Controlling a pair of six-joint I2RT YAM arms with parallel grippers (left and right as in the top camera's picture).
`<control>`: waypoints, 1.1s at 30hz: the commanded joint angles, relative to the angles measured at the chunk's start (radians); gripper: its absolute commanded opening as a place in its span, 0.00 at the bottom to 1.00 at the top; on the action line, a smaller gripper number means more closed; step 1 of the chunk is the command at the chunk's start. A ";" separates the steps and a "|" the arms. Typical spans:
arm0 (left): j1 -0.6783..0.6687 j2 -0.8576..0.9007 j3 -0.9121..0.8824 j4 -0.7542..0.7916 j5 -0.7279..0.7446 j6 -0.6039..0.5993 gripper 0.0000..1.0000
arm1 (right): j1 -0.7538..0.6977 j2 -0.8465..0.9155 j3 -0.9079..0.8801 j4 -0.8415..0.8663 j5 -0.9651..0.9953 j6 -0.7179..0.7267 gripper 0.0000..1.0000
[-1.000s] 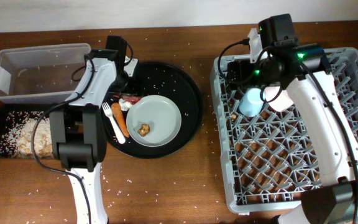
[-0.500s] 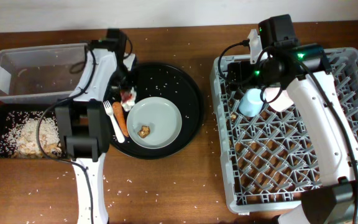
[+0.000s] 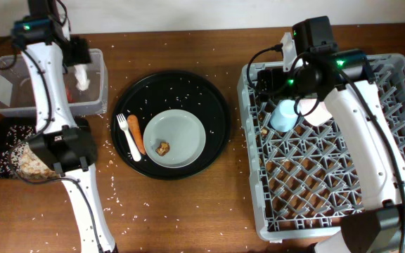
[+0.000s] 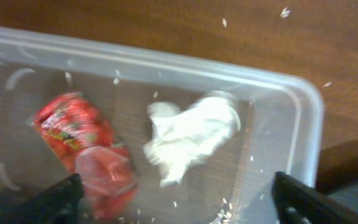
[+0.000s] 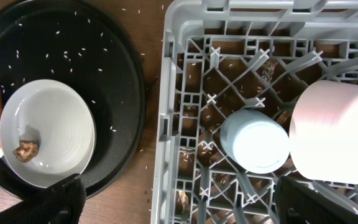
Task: Sort waste into correct bins and load items into the dishwasher rack
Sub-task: 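Grasp the red wrapper and tissue with the left gripper, drop in clear bin, then grasp the carrot with the left gripper and drop it on black tray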
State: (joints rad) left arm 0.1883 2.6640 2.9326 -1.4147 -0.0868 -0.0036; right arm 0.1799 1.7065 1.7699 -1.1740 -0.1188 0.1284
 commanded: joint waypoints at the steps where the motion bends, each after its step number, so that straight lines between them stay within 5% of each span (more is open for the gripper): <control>1: -0.001 -0.041 0.054 -0.024 0.002 -0.005 0.99 | 0.002 0.003 0.004 0.003 -0.005 0.005 0.96; 6: -0.019 -0.286 0.165 -0.264 0.117 -0.005 0.99 | 0.002 0.003 0.004 0.002 -0.005 0.005 0.96; 9: -0.069 -0.406 0.134 -0.274 0.170 -0.004 0.99 | 0.002 0.003 0.004 -0.013 -0.006 0.005 0.96; 11: -0.136 -0.517 -0.037 -0.274 0.172 0.005 0.99 | 0.002 0.003 0.004 -0.032 -0.006 0.005 0.96; 14: -0.224 -0.704 -0.575 -0.269 0.173 -0.006 0.99 | 0.002 0.003 0.004 -0.019 -0.005 0.004 0.96; 16: -0.234 -0.729 -0.846 -0.191 0.173 -0.031 0.99 | 0.002 0.003 0.004 0.000 -0.005 0.004 0.96; 21: -0.234 -0.729 -1.393 0.401 0.187 -0.260 0.82 | 0.002 0.003 0.004 0.003 -0.005 0.004 0.96; 25: -0.231 -0.729 -1.574 0.657 0.116 -0.352 0.59 | 0.002 0.003 0.004 -0.001 -0.005 0.004 0.96; 33: -0.239 -0.659 -1.626 0.701 0.151 -0.336 0.53 | 0.002 0.004 0.004 0.000 -0.005 0.004 0.96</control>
State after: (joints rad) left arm -0.0486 1.9572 1.3163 -0.7136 0.0490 -0.3405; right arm 0.1799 1.7084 1.7691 -1.1748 -0.1184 0.1314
